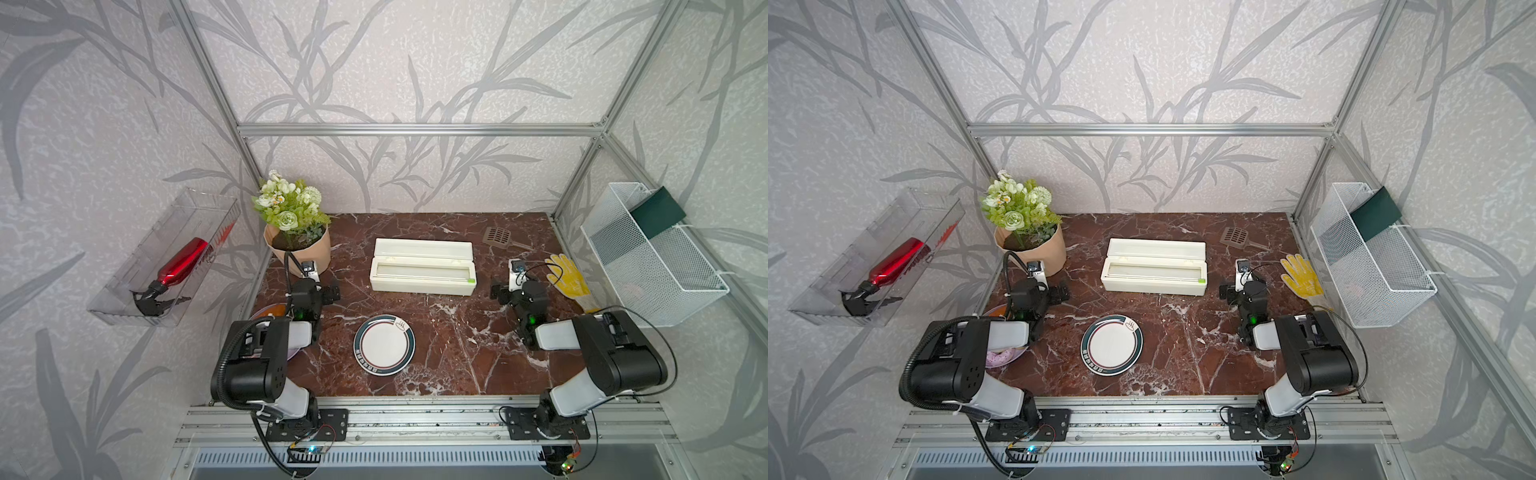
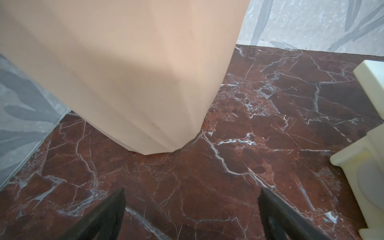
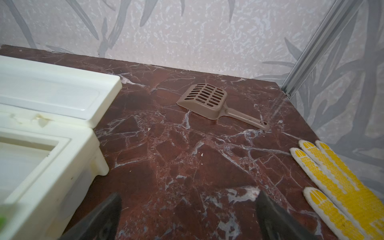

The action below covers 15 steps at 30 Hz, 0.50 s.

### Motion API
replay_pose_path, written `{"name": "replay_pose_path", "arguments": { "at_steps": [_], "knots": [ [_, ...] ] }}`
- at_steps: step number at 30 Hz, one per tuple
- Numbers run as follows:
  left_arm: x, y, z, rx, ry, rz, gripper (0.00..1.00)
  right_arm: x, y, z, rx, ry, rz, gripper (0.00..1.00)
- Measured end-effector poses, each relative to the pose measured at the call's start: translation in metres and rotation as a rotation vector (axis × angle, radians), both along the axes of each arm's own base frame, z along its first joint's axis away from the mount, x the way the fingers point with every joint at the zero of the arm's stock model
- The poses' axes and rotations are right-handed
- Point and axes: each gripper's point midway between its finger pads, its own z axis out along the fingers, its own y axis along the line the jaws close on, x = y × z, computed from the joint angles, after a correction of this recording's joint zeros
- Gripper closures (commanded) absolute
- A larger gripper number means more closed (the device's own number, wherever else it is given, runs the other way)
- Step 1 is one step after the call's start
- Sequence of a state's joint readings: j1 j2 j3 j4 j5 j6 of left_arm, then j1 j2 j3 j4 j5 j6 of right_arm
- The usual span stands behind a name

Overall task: Wrap the plate with plastic wrap
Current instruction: Move the plate to the center of the board.

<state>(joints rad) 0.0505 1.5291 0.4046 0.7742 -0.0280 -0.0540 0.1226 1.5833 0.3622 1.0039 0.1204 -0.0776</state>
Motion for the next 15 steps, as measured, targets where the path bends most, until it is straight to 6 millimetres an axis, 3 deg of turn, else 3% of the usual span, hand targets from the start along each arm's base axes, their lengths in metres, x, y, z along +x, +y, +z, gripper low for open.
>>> {"name": "replay_pose_path", "arguments": {
  "at_steps": [15],
  "knots": [
    [0.0001,-0.0022,0.0002,0.009,0.000,0.001,0.01,0.0000,0.0000,-0.0001,0.000,0.000,0.000,0.01]
  ]
}}
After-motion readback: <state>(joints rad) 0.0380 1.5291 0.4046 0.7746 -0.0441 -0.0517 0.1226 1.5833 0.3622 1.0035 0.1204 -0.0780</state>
